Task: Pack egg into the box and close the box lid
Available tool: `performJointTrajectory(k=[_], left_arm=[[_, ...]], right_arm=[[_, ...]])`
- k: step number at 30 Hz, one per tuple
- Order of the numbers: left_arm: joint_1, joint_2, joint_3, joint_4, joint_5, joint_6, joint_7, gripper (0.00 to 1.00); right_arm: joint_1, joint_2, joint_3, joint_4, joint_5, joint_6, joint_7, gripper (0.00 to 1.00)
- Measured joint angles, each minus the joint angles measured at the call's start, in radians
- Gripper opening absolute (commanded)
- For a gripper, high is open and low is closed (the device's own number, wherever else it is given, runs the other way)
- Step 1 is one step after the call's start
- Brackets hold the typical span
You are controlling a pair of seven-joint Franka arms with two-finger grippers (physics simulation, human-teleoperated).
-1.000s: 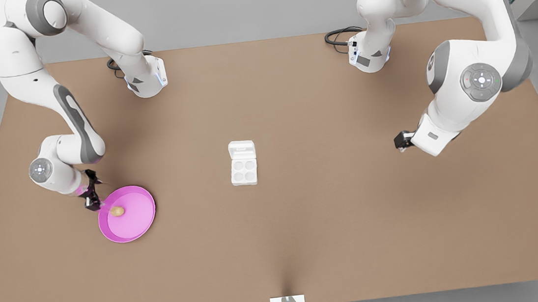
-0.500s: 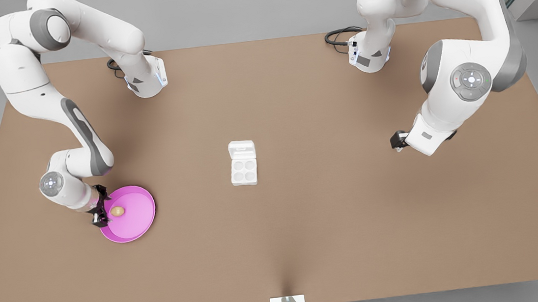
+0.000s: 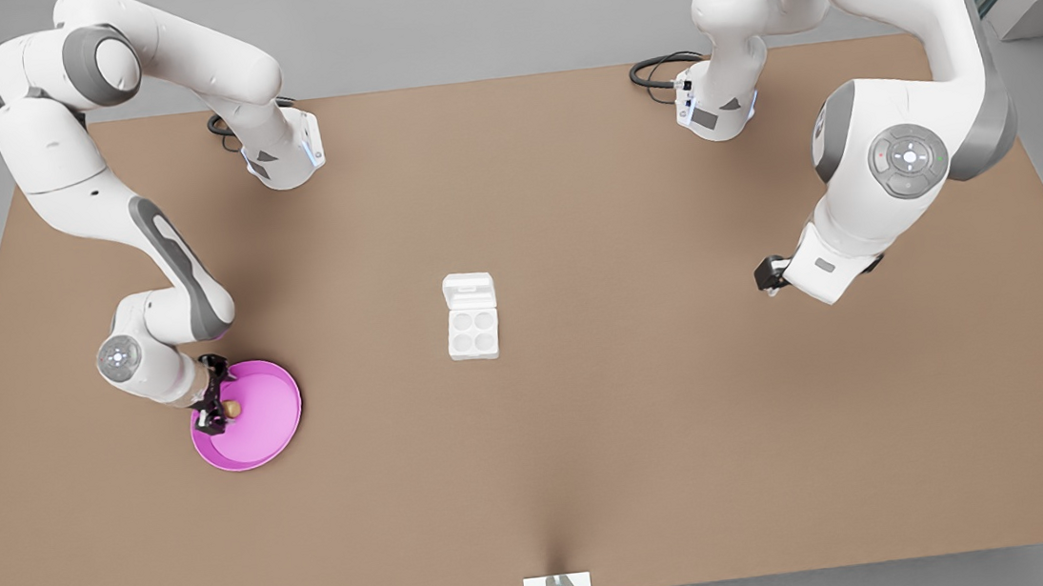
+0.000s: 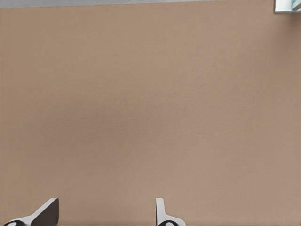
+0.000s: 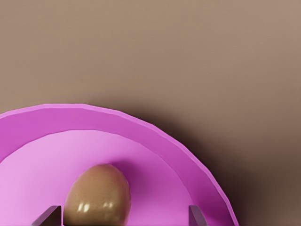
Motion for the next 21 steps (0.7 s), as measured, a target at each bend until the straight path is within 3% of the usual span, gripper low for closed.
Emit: performJointTrajectory(k=[13,18,21], left_arm=[[-0.001,-0.001,0.001,0.0,0.002,0.001,-0.005,1.0],[-0.001,0.001,0.0,0.0,0.004,0.003,-0.007,1.0],[-0.001,0.001,0.0,0.0,0.004,0.003,-0.007,1.0]], right_arm=[[-0.007,0.008,-0.016,-0.01,-0.037,0.025,0.031,1.0],[0.0,0.01,-0.018,0.001,-0.041,0.024,0.037,0.83],[0.0,0.011,-0.017,0.012,-0.041,0.021,0.041,0.8]])
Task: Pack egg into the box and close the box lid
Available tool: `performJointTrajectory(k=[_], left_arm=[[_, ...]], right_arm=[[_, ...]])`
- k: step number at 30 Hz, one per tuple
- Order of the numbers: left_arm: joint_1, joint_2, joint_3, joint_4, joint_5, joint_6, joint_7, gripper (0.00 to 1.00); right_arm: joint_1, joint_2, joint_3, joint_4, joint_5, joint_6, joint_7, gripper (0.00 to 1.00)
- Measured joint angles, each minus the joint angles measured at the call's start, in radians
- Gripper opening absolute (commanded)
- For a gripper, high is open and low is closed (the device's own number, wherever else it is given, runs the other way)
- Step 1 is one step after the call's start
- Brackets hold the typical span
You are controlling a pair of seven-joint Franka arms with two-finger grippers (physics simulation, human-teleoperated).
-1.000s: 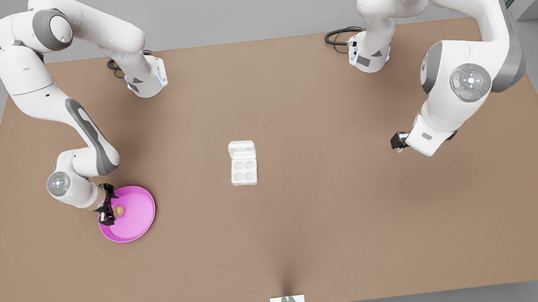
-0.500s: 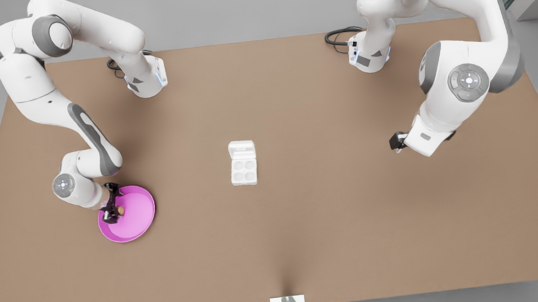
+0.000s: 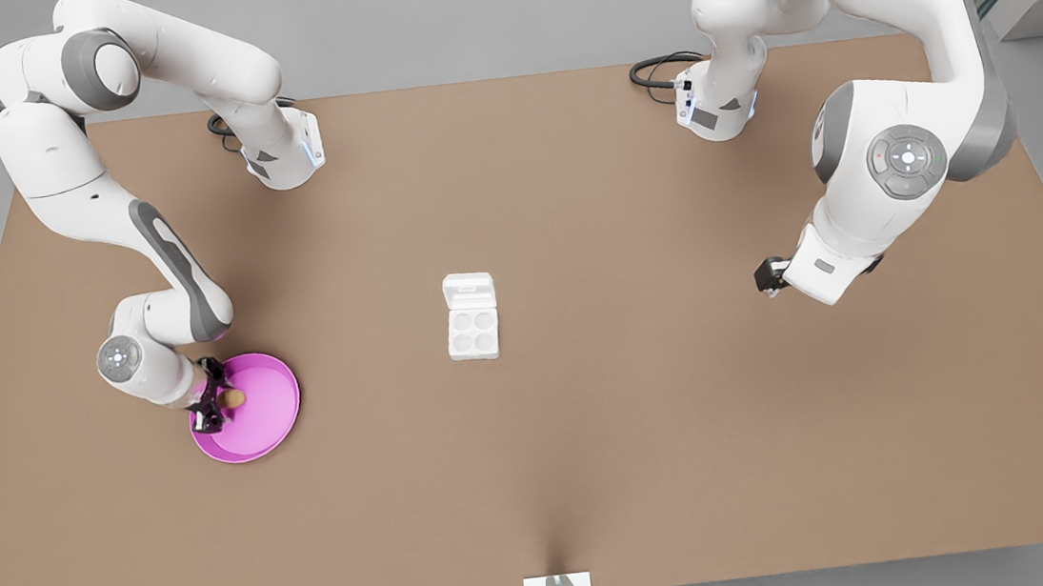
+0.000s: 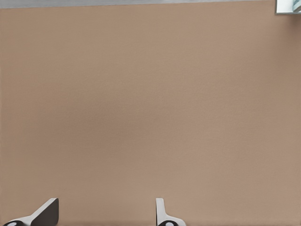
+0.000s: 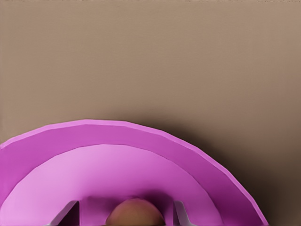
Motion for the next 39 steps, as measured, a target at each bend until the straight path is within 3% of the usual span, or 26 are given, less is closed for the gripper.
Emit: performJointTrajectory(k=[5,8,14,27,32,34,39], left_arm=[[0.0,0.0,0.0,0.0,0.0,0.001,-0.001,1.0],[0.0,0.0,0.0,0.0,0.0,0.001,-0.001,1.0],[0.0,0.002,0.001,0.0,0.001,0.001,-0.002,1.0],[-0.004,-0.002,0.002,0.0,0.003,0.0,-0.003,1.0],[-0.007,-0.004,0.001,0.0,0.003,-0.003,-0.004,1.0],[-0.006,-0.005,0.0,0.0,0.003,-0.003,-0.004,1.0],[-0.014,-0.009,-0.001,0.018,0.019,-0.006,-0.005,1.0]], right_arm=[[0.013,-0.003,0.004,0.012,0.001,-0.014,0.004,0.8],[0.02,-0.001,0.005,0.012,0.001,-0.019,0.006,0.62],[0.02,0.0,0.002,0.012,0.0,-0.024,0.008,0.5],[0.043,-0.069,0.014,0.039,0.003,-0.09,0.013,0.46],[0.241,-0.077,-0.007,0.147,0.092,-0.209,0.017,0.45],[0.379,-0.074,-0.054,0.217,0.146,-0.254,0.019,0.45],[0.872,-0.022,-0.335,0.418,0.374,-0.337,0.023,0.45]])
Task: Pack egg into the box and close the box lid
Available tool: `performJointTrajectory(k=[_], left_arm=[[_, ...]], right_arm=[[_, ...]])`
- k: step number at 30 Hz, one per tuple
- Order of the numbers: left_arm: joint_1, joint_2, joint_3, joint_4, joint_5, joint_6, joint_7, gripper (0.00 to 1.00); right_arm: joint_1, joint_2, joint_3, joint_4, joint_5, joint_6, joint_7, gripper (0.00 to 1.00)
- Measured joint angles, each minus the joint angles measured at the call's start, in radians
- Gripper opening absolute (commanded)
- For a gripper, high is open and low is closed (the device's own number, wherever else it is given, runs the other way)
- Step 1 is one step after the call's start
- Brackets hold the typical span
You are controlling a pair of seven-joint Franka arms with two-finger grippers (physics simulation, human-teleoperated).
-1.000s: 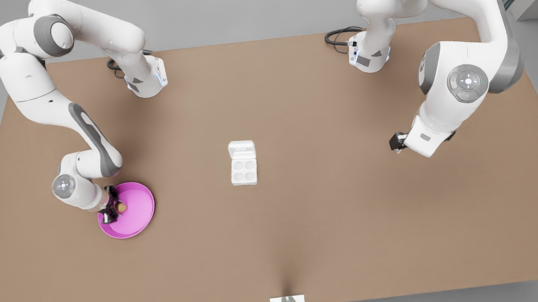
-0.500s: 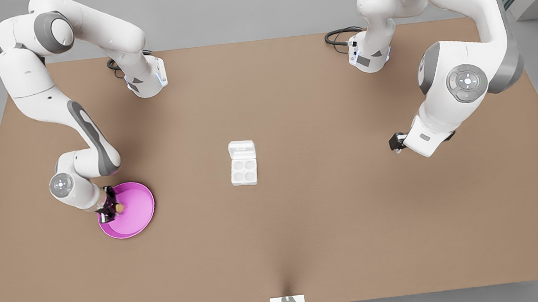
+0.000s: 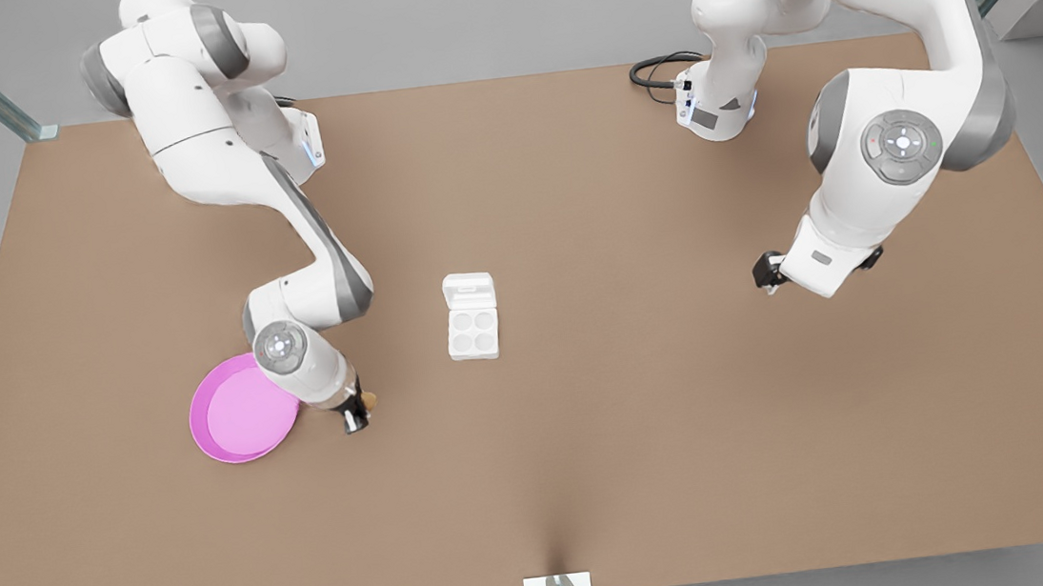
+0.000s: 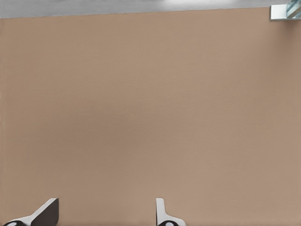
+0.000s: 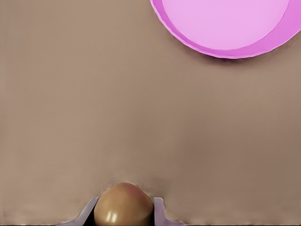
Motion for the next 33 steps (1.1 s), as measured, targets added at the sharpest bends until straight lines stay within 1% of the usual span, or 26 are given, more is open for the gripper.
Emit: performJointTrajectory(k=[2,4,5,6,12,16,26,27,28,33], left_arm=[[-0.001,-0.001,0.0,0.0,0.003,-0.001,0.0,1.0],[-0.002,-0.002,0.0,0.0,0.005,-0.002,-0.001,1.0],[-0.002,-0.002,0.0,0.001,0.006,-0.003,-0.001,1.0],[-0.002,-0.002,0.001,0.001,0.006,-0.003,-0.001,1.0],[-0.002,-0.001,0.0,0.001,0.007,-0.004,-0.002,1.0],[-0.002,0.003,0.0,0.0,0.007,-0.004,-0.002,1.0],[-0.001,0.004,0.0,-0.001,0.007,-0.003,-0.003,1.0],[-0.001,0.005,0.0,-0.002,0.008,-0.003,-0.003,1.0],[-0.001,0.004,0.0,-0.001,0.008,-0.003,-0.003,1.0],[0.0,0.005,0.0,-0.001,0.008,-0.002,-0.004,1.0]], right_arm=[[0.129,0.084,-0.053,0.136,0.085,-0.032,0.004,0.45],[0.225,0.136,-0.108,0.202,0.156,-0.055,0.008,0.45],[0.255,0.141,-0.117,0.211,0.182,-0.066,0.011,0.45],[0.28,0.128,-0.12,0.197,0.204,-0.078,0.013,0.45],[0.405,-0.056,-0.122,-0.057,0.309,-0.09,0.023,0.45],[0.465,-0.071,-0.131,-0.125,0.363,-0.054,0.028,0.45],[0.428,-0.044,-0.14,-0.169,0.388,0.024,0.036,0.45],[0.424,-0.037,-0.14,-0.175,0.387,0.032,0.036,0.5],[0.421,-0.029,-0.14,-0.178,0.387,0.038,0.036,1.0],[0.416,-0.024,-0.139,-0.181,0.386,0.053,0.034,1.0]])
